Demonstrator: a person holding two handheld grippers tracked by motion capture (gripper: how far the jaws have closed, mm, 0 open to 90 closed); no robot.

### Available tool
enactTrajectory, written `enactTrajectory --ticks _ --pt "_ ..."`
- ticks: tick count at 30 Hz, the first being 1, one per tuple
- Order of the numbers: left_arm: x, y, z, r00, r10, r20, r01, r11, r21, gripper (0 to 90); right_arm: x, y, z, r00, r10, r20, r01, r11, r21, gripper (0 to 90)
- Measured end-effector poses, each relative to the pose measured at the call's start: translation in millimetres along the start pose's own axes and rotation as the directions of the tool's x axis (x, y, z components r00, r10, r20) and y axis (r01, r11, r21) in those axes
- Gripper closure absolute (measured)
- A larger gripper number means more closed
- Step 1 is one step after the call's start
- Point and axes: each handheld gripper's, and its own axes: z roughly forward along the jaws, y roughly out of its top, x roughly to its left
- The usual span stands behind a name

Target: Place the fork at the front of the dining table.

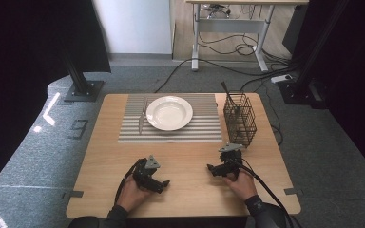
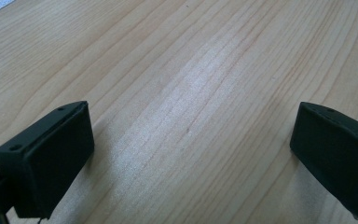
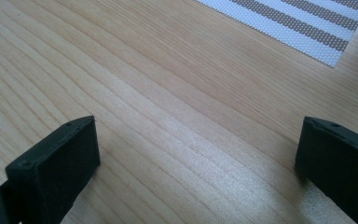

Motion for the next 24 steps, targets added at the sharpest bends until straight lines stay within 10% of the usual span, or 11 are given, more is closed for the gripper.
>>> enactTrajectory --ticks 24 --pt "4.1 5.0 1.4 0.9993 0.021 0.031 -0.021 0.9997 0.013 0.3 0.3 -0.5 -0.5 1.0 0.001 -0.001 -0.001 1.0 0.0 0.0"
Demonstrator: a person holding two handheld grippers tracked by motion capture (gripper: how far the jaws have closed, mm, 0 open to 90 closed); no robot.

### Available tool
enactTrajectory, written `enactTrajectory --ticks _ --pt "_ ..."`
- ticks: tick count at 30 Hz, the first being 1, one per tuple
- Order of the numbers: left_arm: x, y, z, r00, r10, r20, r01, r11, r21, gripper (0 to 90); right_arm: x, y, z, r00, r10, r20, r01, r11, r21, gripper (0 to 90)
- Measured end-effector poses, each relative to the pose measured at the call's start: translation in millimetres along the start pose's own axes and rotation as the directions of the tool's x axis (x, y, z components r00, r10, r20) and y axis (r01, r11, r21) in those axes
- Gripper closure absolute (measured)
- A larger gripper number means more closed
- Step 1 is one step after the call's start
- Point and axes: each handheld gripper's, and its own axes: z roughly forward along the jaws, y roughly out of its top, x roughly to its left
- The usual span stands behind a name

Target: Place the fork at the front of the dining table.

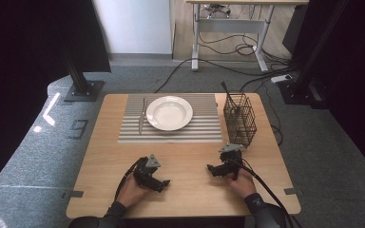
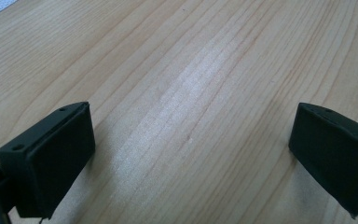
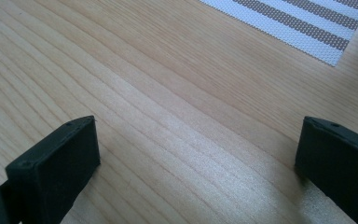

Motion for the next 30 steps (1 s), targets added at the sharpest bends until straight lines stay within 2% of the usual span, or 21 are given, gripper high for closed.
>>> enactTrajectory --ticks 4,13,14,20,21,22,23,30 --pt "1.5 6.0 -0.5 0.9999 -0.009 0.013 0.009 1.0 -0.001 1.6 0.0 0.0 0.0 1.0 0.0 -0.001 0.0 1.0 0.0 0.0" --pt "2.5 29.7 -4.5 0.9998 0.014 0.017 -0.014 0.9996 -0.023 2.2 0.0 0.0 0.0 1.0 0.0 0.0 0.0 1.0 0.0 0.0" --pt "3.6 37.4 -4.9 0.9996 0.018 0.02 -0.018 0.9994 -0.03 2.2 0.0 0.0 0.0 1.0 0.0 0.0 0.0 1.0 0.0 0.0" --pt "7.3 61.1 -7.9 0.9993 0.023 0.029 -0.021 0.9981 -0.057 3.2 0.0 0.0 0.0 1.0 0.0 0.0 0.0 1.0 0.0 0.0" --pt "7.3 61.1 -7.9 0.9993 0.023 0.029 -0.021 0.9981 -0.057 3.4 0.0 0.0 0.0 1.0 0.0 -0.001 0.0 1.0 0.0 0.0" --pt "8.4 69.9 -9.3 0.9992 0.028 0.029 -0.026 0.9975 -0.065 3.5 0.0 0.0 0.0 1.0 0.0 0.0 0.0 1.0 0.0 0.0" --pt "8.4 69.9 -9.3 0.9992 0.028 0.029 -0.026 0.9975 -0.065 3.7 0.0 0.0 0.0 1.0 0.0 0.0 0.0 1.0 0.0 0.0" --pt "11.3 103.5 -13.5 0.9978 0.063 0.019 -0.061 0.9939 -0.091 6.6 0.0 0.0 0.0 1.0 0.0 0.0 0.0 1.0 0.0 0.0"
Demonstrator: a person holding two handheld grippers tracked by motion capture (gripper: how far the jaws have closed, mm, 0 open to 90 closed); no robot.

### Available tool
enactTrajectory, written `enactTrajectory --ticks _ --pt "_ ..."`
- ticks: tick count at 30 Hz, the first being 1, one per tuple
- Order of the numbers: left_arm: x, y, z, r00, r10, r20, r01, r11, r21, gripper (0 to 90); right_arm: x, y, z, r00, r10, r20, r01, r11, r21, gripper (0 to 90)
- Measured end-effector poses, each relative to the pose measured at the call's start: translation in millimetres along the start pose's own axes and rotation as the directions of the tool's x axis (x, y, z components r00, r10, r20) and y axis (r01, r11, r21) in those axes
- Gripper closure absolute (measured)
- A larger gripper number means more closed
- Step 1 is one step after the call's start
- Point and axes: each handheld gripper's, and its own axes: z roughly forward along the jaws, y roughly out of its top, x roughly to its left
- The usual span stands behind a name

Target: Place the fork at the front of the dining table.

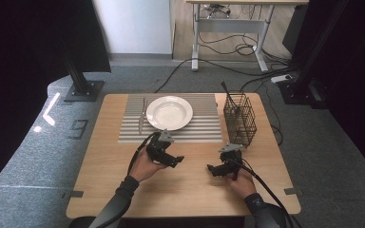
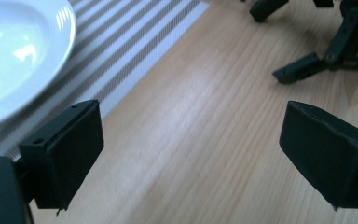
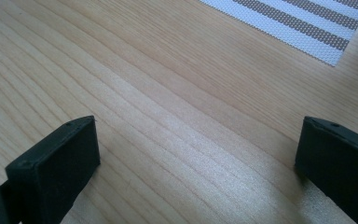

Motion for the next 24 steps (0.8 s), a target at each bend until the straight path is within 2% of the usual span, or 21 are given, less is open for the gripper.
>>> enactTrajectory --ticks 7,8,19,24 --pt "0.8 21.1 1.8 0.9996 0.028 0.005 -0.028 0.9995 -0.016 12.0 -0.2 0.1 0.1 1.0 -0.002 0.0 0.002 1.0 -0.002 0.0" --pt "0.4 27.9 2.3 0.9993 0.036 0.006 -0.036 0.9991 -0.02 12.8 -0.1 0.0 0.1 1.0 -0.001 0.0 0.001 1.0 -0.001 0.0" --pt "-1.2 58.9 10.9 0.9984 0.053 0.02 -0.052 0.9981 -0.032 16.0 -0.3 0.0 0.0 1.0 -0.004 -0.001 0.004 1.0 -0.001 0.0" --pt "-2.7 79.5 15.9 0.9973 0.07 0.021 -0.069 0.9967 -0.041 18.3 -0.4 0.0 0.1 1.0 -0.006 -0.001 0.006 1.0 -0.001 0.0"
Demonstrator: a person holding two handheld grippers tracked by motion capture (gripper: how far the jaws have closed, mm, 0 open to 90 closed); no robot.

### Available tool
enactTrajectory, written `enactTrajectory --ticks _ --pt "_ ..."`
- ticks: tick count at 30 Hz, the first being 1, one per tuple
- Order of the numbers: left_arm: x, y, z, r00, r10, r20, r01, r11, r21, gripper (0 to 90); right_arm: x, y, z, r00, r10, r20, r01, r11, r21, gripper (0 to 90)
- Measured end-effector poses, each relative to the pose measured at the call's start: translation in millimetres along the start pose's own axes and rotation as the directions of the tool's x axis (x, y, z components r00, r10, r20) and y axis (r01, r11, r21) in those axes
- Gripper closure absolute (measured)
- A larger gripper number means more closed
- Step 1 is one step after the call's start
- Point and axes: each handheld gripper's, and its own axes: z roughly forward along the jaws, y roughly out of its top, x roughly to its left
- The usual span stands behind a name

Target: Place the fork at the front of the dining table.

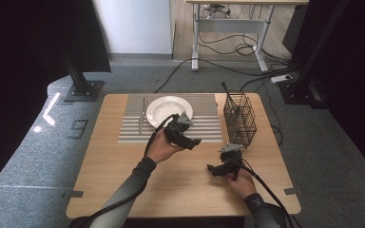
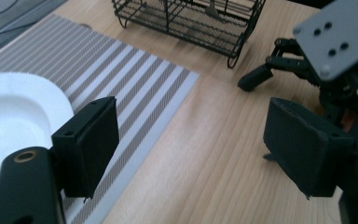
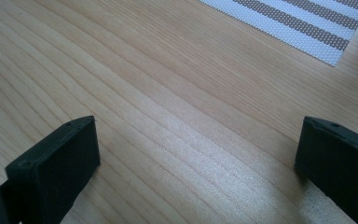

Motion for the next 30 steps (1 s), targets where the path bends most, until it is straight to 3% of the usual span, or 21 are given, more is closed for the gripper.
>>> enactTrajectory --ticks 7,21,30 --pt "-2.3 27.8 9.0 0.9996 0.027 -0.001 -0.027 0.9994 -0.019 22.3 0.2 -0.1 0.2 1.0 0.002 0.0 -0.002 1.0 -0.003 0.0" --pt "0.5 76.3 36.0 0.9993 0.034 0.014 -0.034 0.9988 -0.037 29.9 0.6 0.0 0.5 1.0 -0.001 0.002 0.001 1.0 -0.004 0.0" --pt "2.1 97.9 57.0 0.9994 0.025 0.025 -0.024 0.9988 -0.042 36.6 1.1 -0.1 0.3 1.0 -0.007 -0.001 0.007 1.0 -0.003 0.0"
